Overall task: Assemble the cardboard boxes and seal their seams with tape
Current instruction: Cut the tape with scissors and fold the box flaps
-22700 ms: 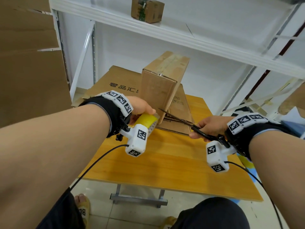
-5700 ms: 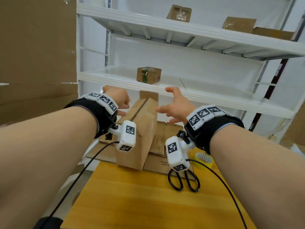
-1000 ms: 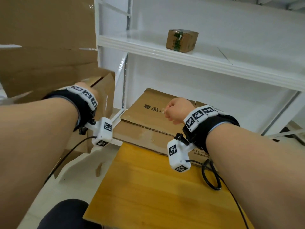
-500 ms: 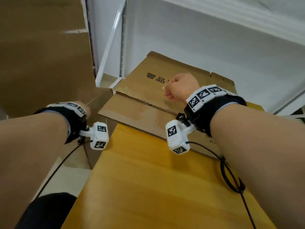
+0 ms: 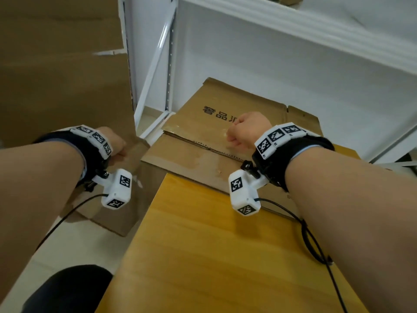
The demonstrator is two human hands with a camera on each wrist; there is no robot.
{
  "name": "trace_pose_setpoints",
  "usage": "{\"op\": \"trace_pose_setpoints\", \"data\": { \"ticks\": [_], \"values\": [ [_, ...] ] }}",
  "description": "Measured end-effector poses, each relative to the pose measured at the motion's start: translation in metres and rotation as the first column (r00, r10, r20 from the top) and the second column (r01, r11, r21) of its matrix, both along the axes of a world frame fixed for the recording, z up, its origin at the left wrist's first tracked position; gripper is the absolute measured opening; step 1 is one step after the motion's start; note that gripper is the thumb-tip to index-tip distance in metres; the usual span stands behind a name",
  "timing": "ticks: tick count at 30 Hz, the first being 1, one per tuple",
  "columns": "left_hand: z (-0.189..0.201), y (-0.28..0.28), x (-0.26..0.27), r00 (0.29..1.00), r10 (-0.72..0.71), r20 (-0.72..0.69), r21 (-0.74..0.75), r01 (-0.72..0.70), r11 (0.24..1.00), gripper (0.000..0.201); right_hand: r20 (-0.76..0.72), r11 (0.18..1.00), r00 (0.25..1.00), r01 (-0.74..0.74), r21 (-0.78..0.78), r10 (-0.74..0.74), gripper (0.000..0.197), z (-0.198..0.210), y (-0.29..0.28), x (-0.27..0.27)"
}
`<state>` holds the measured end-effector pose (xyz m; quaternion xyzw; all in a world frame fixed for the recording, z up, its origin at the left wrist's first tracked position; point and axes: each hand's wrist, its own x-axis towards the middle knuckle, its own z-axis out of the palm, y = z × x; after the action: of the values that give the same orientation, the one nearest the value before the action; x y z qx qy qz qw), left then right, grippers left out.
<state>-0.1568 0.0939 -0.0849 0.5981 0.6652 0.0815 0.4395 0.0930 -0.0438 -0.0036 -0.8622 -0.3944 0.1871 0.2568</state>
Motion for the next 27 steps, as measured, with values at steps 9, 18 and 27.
{"op": "trace_pose_setpoints", "data": {
  "ticks": [9, 18, 27],
  "values": [
    [0.092, -0.043, 0.041, 0.952, -0.029, 0.304, 0.191, -0.031, 0.981, 0.015, -0.078, 0.994, 0.997, 0.000, 0.105, 0.008, 0.009, 0.036, -0.055, 0.000],
    [0.156, -0.141, 0.118, 0.751, -0.462, 0.471, 0.117, 0.466, 0.877, 0.024, -0.191, 0.963, 0.979, -0.018, 0.270, 0.072, 0.007, 0.073, -0.112, 0.008],
    [0.189, -0.189, 0.157, 0.683, -0.527, 0.505, 0.236, 0.478, 0.846, 0.003, -0.222, 0.941, 0.959, -0.097, 0.324, 0.176, 0.009, 0.097, -0.166, 0.034]
  ]
}}
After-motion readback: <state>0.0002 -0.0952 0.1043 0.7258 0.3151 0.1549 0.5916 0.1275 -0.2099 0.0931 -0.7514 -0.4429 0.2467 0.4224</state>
